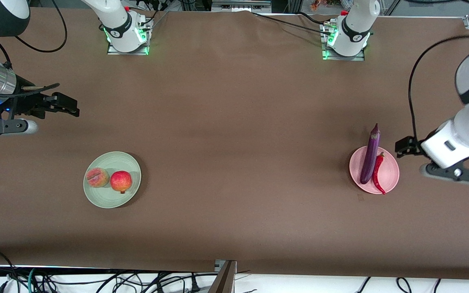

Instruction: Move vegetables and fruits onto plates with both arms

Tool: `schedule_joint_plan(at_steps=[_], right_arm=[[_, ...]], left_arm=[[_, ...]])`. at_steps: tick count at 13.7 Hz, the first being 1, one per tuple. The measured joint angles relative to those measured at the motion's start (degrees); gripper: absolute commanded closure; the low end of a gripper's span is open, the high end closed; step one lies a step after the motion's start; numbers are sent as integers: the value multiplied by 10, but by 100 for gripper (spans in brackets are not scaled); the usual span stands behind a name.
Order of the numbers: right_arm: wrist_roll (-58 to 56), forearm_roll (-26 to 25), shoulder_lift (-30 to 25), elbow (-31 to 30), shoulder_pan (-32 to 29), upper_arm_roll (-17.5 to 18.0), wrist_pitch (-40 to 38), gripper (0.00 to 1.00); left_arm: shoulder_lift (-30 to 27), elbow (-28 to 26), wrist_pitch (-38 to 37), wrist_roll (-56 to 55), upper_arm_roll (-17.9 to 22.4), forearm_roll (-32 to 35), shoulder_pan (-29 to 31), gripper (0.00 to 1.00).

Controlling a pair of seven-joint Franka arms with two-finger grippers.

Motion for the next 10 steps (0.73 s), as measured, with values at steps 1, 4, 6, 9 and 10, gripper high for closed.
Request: schedule_joint_plan(at_steps=[1,4,6,9,10], right_arm=[[0,0,0,0,0,0,0,1],[0,-1,0,0,0,0,0,1],[0,-1,0,0,0,0,0,1],[0,-1,0,0,0,0,0,1],[0,-1,0,0,0,0,0,1]], left_arm=[[-17,0,-16,-26,0,0,0,0],[-47,-2,-36,-52,6,-12,-3,0],[-59,-4,-36,-48,56,-53,-32,0],[-111,-54,-19,-17,149,-88,-100,0],[-149,-105,17,-17,165,-89,-118,0]])
